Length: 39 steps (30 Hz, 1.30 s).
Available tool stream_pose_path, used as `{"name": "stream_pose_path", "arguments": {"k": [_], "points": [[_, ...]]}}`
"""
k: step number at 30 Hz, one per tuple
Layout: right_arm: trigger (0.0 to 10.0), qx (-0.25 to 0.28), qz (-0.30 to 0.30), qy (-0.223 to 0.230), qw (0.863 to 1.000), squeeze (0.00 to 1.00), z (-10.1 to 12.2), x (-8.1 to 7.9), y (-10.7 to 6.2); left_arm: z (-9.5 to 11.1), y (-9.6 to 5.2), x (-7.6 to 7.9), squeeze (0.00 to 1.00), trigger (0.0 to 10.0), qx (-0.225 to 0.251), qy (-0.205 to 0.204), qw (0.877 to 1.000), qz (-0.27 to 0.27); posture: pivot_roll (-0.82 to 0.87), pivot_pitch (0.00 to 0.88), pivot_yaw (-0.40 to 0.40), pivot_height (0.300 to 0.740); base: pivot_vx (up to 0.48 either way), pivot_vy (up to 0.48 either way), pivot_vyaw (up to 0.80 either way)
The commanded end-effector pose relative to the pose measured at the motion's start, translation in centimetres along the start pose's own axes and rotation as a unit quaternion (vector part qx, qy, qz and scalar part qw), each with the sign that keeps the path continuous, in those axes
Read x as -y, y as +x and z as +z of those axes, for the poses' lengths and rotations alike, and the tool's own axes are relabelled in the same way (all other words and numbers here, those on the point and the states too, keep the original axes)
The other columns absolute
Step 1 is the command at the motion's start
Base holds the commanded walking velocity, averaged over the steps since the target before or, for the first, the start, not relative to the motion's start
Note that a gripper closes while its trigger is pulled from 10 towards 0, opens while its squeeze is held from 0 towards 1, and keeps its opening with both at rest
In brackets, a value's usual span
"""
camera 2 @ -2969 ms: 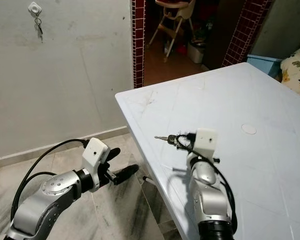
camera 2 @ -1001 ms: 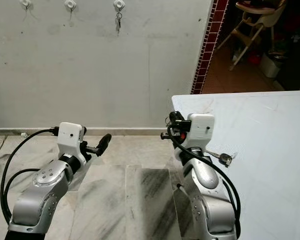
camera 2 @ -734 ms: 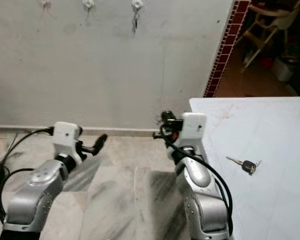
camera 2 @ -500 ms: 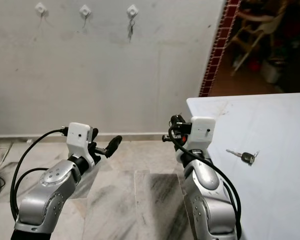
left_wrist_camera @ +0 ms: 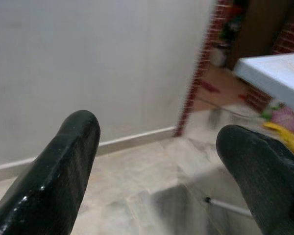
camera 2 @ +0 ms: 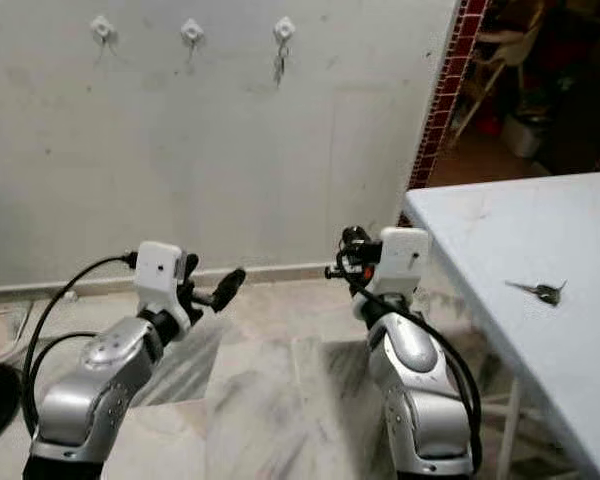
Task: Hang keys on a hook
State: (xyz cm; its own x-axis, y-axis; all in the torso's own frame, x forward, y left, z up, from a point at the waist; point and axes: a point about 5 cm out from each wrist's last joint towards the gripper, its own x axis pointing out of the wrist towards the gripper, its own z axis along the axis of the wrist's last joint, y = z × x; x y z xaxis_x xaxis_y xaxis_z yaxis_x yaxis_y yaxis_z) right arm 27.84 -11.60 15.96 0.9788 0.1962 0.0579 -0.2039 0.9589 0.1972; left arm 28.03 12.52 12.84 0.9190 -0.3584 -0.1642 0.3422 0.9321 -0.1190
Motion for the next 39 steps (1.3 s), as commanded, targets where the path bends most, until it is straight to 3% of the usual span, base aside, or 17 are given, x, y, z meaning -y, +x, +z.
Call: {"name": "stream_pose_path", "arguments": {"k": [1,10,39], "points": [[10.0,0.012,-0.005,-0.009,1.0,0.0,0.71,0.28,0.0,0.52,0.06,0.25,0.0,10.0,0.012,0.0,1.0,-0.006,0.13,0.0,-0.03,0.74,0.0,0.0,0.0],[10.0,0.01,-0.005,-0.01,1.0,0.0,0.52,0.28,0.02,0.89,0.14,0.16,0.0,10.0,0.024,-0.023,0.999,-0.013,0.13,0.0,-0.029,0.74,0.03,0.0,0.0],[10.0,0.005,0.015,-0.027,1.0,0.0,0.18,-0.03,0.29,0.67,0.13,0.84,0.0,10.0,0.024,-0.033,0.999,-0.03,0.13,0.0,-0.043,0.74,0.399,0.0,0.0]]}}
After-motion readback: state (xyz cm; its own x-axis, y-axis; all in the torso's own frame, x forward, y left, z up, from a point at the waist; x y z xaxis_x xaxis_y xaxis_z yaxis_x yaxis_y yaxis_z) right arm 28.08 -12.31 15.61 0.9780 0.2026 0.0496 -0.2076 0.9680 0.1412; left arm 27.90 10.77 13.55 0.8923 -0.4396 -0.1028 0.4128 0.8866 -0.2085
